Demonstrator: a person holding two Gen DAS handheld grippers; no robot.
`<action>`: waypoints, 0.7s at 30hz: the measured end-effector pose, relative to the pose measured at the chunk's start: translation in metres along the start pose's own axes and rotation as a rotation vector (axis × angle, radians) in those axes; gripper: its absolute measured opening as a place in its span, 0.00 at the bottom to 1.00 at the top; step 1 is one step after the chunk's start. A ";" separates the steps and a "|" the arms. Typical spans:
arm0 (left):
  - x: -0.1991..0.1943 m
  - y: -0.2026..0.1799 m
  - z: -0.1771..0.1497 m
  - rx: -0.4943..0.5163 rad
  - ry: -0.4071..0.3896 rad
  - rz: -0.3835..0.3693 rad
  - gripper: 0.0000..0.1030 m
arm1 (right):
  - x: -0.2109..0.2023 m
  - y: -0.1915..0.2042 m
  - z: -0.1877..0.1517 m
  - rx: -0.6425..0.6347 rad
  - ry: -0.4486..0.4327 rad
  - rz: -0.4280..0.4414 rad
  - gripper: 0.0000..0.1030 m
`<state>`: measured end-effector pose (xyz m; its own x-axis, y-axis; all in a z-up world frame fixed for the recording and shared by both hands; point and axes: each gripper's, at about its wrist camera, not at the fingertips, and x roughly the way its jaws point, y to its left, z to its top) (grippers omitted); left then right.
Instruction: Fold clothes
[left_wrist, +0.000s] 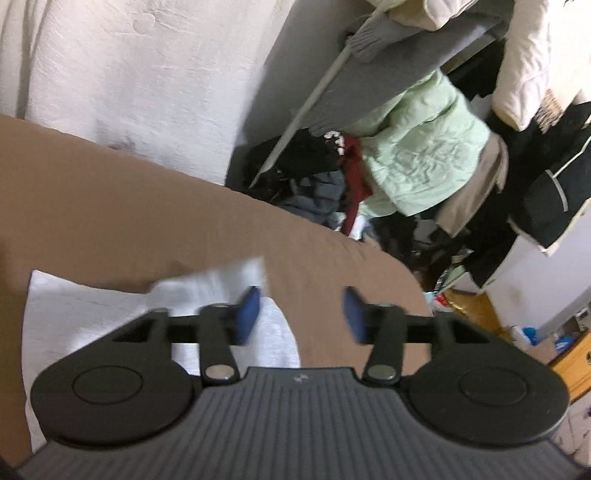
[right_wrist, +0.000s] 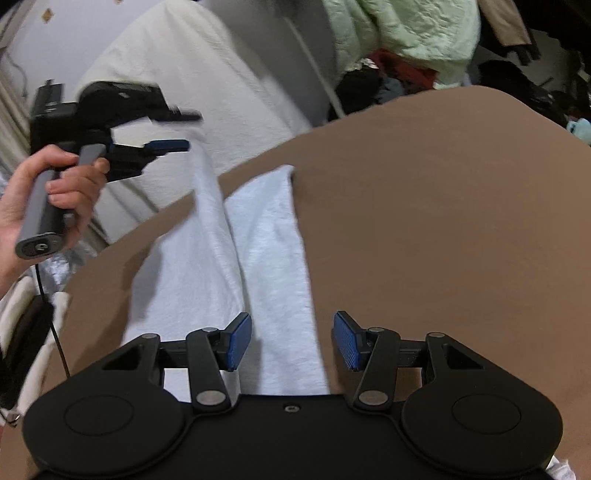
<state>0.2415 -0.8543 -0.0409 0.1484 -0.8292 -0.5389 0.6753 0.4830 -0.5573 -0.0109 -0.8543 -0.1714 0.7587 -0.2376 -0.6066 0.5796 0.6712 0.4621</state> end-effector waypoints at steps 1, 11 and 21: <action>-0.006 0.004 -0.004 0.010 -0.013 -0.014 0.55 | 0.002 -0.002 0.000 0.005 0.005 -0.007 0.54; -0.089 0.116 -0.052 0.051 0.089 0.224 0.60 | 0.009 0.004 -0.005 -0.011 0.015 -0.002 0.54; -0.143 0.211 -0.084 -0.160 0.081 0.154 0.61 | -0.037 0.041 0.022 -0.106 -0.046 0.200 0.54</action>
<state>0.3021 -0.6097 -0.1349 0.1780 -0.7203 -0.6705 0.5254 0.6457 -0.5542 -0.0086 -0.8335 -0.1161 0.8695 -0.1223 -0.4786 0.3835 0.7778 0.4980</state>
